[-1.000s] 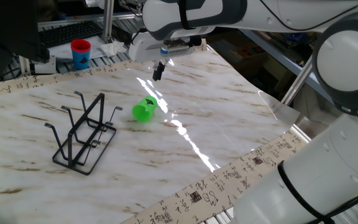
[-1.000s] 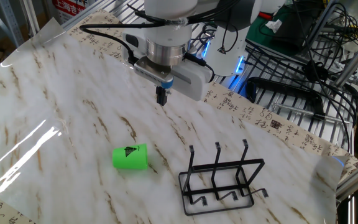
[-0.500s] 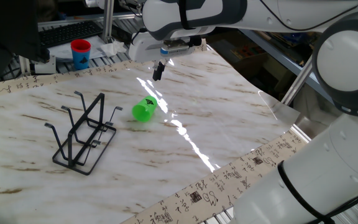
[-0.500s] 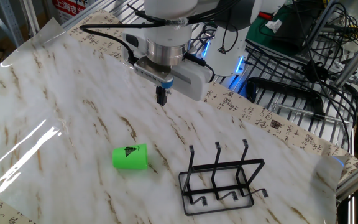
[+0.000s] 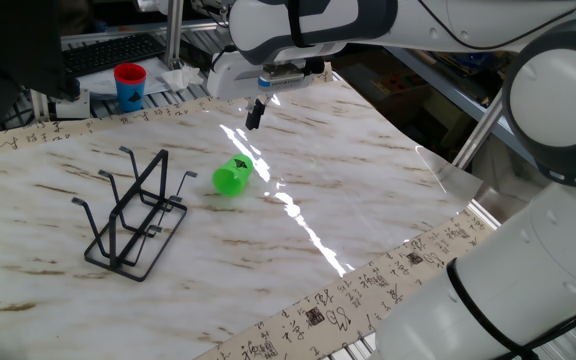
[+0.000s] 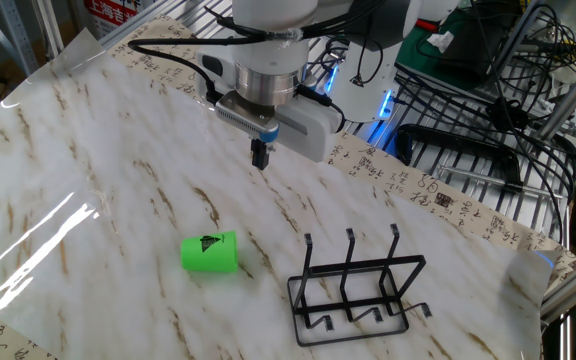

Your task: Put the cup on the cup rack

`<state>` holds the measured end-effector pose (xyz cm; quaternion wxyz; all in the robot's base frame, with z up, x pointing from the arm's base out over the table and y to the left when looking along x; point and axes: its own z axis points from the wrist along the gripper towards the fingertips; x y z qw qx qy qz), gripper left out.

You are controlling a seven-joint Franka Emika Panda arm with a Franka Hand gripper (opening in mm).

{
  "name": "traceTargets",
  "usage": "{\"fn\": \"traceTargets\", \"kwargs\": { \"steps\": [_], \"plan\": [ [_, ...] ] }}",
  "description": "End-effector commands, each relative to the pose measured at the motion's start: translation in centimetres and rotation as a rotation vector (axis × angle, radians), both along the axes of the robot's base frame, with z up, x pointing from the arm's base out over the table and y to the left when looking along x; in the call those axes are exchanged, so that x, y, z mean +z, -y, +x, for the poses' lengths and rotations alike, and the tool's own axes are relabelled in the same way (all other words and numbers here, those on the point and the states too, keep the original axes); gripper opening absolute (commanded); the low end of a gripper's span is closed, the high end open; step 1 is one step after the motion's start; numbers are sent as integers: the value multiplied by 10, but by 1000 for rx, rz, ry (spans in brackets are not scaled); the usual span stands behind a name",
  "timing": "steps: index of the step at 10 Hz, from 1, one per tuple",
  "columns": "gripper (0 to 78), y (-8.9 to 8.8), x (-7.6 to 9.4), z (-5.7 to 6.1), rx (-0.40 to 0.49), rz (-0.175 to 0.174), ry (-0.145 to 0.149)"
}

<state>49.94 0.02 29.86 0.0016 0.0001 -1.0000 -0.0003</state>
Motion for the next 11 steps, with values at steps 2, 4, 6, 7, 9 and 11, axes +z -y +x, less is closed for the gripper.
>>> {"fn": "traceTargets", "kwargs": {
  "steps": [2, 4, 6, 7, 9, 11],
  "plan": [
    [0, 0, 0, 0, -232, -25, -21],
    [0, 0, 0, 0, -232, -26, -23],
    [0, 0, 1, 0, -232, -21, -33],
    [0, -1, 4, 1, -240, -14, -51],
    [0, -3, 11, 3, -257, -4, -70],
    [0, -3, 16, 4, -286, 88, -108]
  ]
}}
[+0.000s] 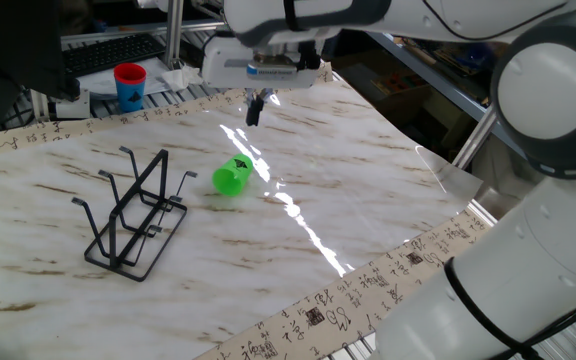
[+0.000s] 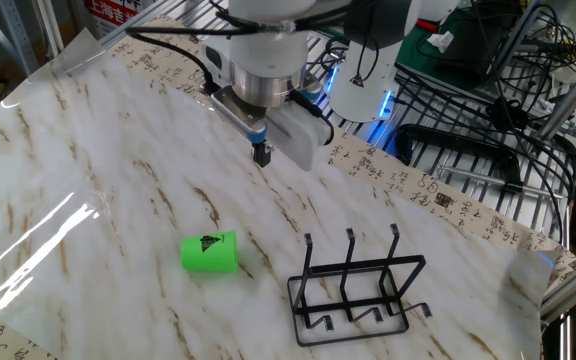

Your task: Put the cup on the cup rack

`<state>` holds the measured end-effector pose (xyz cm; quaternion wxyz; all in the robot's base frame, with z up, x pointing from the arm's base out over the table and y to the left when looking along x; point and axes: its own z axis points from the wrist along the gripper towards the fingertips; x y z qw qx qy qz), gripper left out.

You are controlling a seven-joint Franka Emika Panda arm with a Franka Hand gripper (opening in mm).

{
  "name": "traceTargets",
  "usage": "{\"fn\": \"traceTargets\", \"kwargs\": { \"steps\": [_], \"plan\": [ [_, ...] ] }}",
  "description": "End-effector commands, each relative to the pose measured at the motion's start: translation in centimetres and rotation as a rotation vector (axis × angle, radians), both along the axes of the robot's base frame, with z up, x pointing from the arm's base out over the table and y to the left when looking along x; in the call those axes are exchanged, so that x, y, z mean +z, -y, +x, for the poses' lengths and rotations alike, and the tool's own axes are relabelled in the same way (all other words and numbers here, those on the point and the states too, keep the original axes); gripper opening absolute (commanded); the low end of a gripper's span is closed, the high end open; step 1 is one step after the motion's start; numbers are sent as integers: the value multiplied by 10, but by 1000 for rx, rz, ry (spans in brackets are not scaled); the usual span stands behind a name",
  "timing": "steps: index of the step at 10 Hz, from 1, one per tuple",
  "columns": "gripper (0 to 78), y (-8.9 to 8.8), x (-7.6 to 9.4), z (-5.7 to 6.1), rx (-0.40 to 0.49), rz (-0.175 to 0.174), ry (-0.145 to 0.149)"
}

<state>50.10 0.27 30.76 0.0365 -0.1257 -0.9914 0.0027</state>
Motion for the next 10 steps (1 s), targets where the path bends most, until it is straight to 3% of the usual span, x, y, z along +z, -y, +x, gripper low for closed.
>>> {"fn": "traceTargets", "kwargs": {
  "steps": [1, 4, 10],
  "plan": [
    [0, -1, 11, 3, -49, 117, -37],
    [0, -2, 25, 8, -78, 113, -54],
    [0, -5, 47, 16, -26, 117, -40]
  ]
}}
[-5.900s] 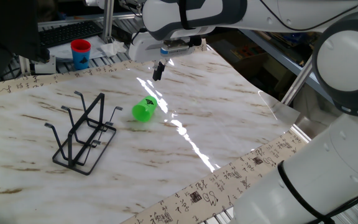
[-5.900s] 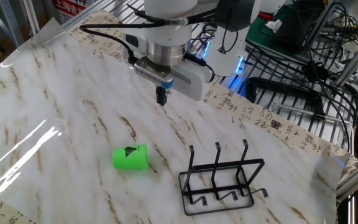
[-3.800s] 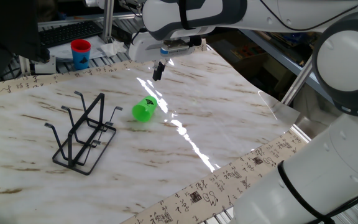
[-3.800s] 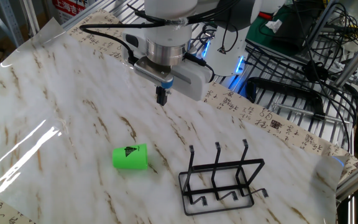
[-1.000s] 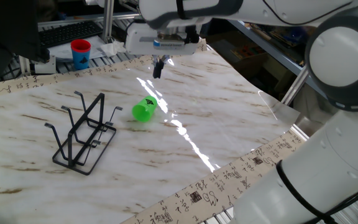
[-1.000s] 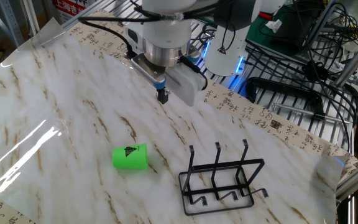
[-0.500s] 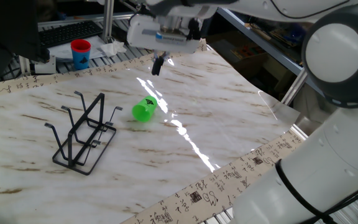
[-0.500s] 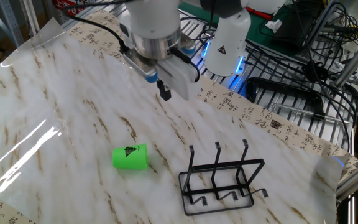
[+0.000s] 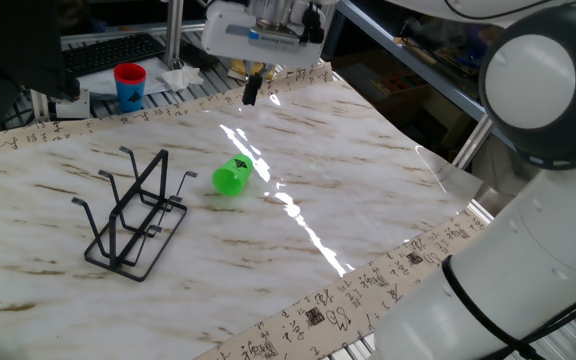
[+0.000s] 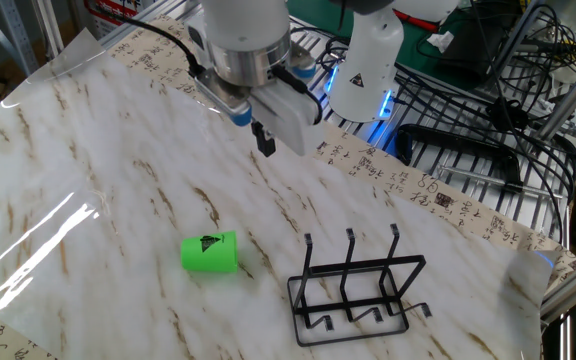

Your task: Put the cup on the cup rack

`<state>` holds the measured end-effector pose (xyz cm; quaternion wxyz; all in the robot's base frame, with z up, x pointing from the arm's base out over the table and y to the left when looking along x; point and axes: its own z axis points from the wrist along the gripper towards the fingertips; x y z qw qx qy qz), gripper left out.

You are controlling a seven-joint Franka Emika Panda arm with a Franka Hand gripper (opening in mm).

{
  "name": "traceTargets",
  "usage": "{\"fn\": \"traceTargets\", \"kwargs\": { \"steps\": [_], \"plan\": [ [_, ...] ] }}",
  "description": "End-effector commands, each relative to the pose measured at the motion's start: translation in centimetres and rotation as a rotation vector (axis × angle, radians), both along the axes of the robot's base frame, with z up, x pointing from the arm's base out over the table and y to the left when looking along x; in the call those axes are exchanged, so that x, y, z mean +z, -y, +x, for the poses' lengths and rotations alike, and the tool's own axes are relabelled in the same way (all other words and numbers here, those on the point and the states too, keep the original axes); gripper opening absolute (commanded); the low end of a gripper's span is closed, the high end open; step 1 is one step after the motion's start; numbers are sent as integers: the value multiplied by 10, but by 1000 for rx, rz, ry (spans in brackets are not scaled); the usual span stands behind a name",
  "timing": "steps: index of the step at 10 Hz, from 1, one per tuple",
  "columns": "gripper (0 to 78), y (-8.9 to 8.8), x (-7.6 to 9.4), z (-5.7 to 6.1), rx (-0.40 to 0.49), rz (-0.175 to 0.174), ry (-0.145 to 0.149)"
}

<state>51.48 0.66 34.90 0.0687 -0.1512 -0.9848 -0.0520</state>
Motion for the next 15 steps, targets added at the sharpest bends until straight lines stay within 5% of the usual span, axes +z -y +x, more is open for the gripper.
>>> {"fn": "traceTargets", "kwargs": {
  "steps": [1, 7, 12, 15],
  "plan": [
    [0, -1, 10, 3, 56, 5, 25],
    [0, -2, 11, 3, -2, -9, 20],
    [0, -2, 11, 3, -74, -5, -25],
    [0, -2, 11, 3, -76, 5, -26]
  ]
}}
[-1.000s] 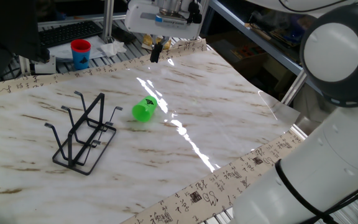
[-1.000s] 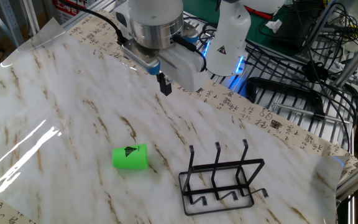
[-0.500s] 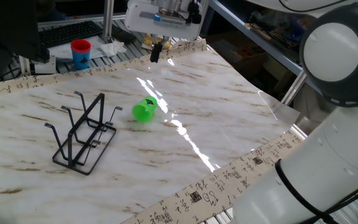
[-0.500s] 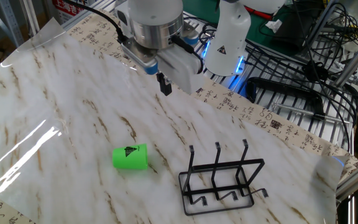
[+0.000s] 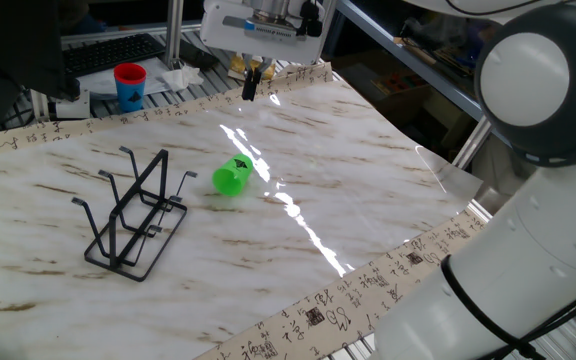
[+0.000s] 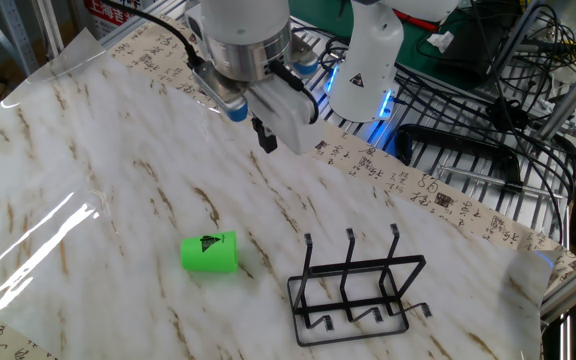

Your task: Put the cup on the cup rack

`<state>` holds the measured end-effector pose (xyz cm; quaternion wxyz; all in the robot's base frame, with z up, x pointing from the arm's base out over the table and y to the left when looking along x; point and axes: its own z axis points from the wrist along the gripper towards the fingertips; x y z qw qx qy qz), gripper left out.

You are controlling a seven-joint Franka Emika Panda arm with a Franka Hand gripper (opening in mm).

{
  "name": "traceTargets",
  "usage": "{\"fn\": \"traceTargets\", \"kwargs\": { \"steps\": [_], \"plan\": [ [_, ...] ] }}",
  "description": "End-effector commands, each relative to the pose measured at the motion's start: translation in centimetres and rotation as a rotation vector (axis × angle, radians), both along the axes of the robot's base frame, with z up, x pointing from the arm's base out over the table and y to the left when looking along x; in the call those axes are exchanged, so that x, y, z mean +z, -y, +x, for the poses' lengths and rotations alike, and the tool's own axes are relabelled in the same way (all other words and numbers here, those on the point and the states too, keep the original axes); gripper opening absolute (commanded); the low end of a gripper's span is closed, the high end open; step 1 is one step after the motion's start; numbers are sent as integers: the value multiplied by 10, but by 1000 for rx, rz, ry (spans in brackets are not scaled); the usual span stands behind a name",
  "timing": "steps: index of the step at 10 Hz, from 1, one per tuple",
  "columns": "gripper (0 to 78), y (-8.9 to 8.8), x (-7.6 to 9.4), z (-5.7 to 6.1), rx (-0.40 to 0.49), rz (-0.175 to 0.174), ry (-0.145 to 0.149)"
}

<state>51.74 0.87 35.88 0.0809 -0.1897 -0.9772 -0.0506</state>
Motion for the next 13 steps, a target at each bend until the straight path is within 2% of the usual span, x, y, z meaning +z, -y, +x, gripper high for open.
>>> {"fn": "traceTargets", "kwargs": {
  "steps": [1, 2, 6, 7, 8, 9, 10, 11, 13],
  "plan": [
    [0, 0, 1, 0, 1, 16, 5],
    [0, 0, 1, 0, 2, 38, 4],
    [0, 1, 0, 2, -37, 18, -21],
    [0, 9, -12, 21, -57, 19, -50],
    [0, 17, -20, 35, -55, 17, -62],
    [0, 22, -25, 42, -53, 18, -66],
    [0, 38, -39, 62, -43, 18, -72],
    [0, 49, -47, 76, -42, 18, -85],
    [0, 63, -57, 92, -39, 20, -97]
  ]
}}
